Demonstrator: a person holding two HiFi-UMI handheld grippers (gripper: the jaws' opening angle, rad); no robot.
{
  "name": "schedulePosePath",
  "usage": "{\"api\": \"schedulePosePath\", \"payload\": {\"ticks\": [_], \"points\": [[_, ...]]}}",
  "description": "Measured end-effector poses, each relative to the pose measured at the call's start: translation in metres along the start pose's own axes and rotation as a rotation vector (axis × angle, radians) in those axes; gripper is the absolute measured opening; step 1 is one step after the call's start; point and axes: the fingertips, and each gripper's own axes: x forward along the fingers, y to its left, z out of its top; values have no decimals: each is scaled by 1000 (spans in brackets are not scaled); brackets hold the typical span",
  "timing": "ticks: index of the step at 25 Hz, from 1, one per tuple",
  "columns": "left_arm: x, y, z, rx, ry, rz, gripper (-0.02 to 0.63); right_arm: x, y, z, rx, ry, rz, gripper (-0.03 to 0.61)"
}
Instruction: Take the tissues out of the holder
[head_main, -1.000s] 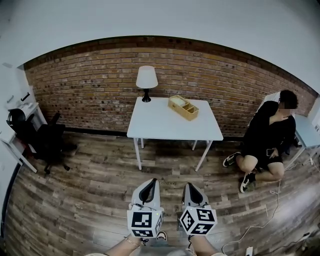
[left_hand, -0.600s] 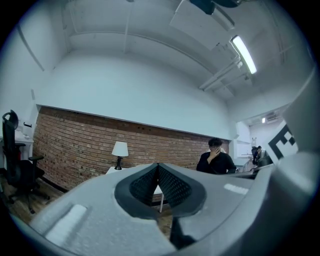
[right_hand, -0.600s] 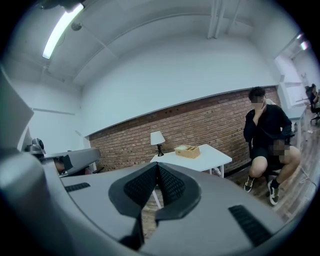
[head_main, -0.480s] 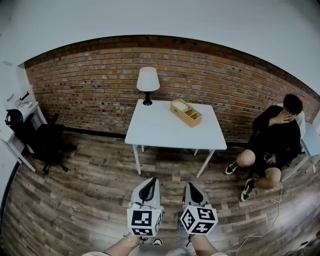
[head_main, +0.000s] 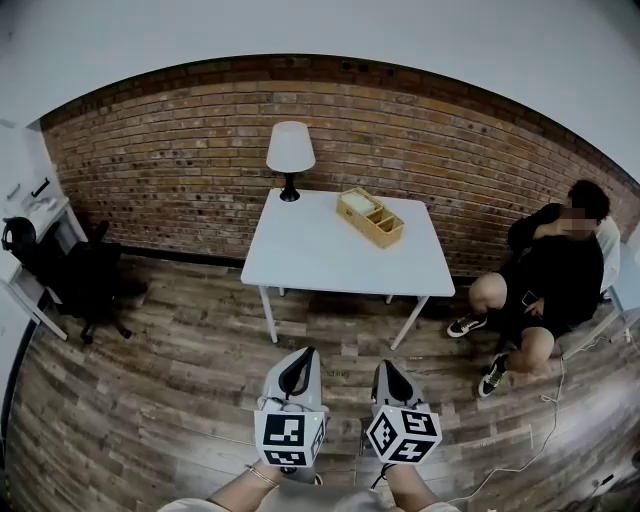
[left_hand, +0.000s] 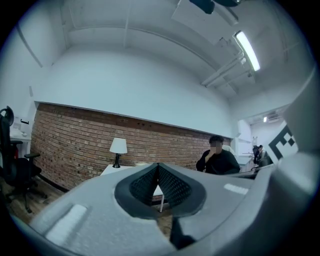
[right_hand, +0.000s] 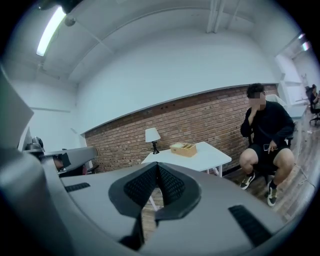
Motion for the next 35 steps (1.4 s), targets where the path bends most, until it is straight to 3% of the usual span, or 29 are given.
{"api": "schedulePosePath", "payload": {"ticks": [12, 35], "points": [[57, 13, -12, 10, 11, -35, 6, 49, -26, -5, 16, 13, -35, 6], [251, 78, 8, 20, 37, -82, 6, 234, -54, 55, 36, 20, -62, 6]]}}
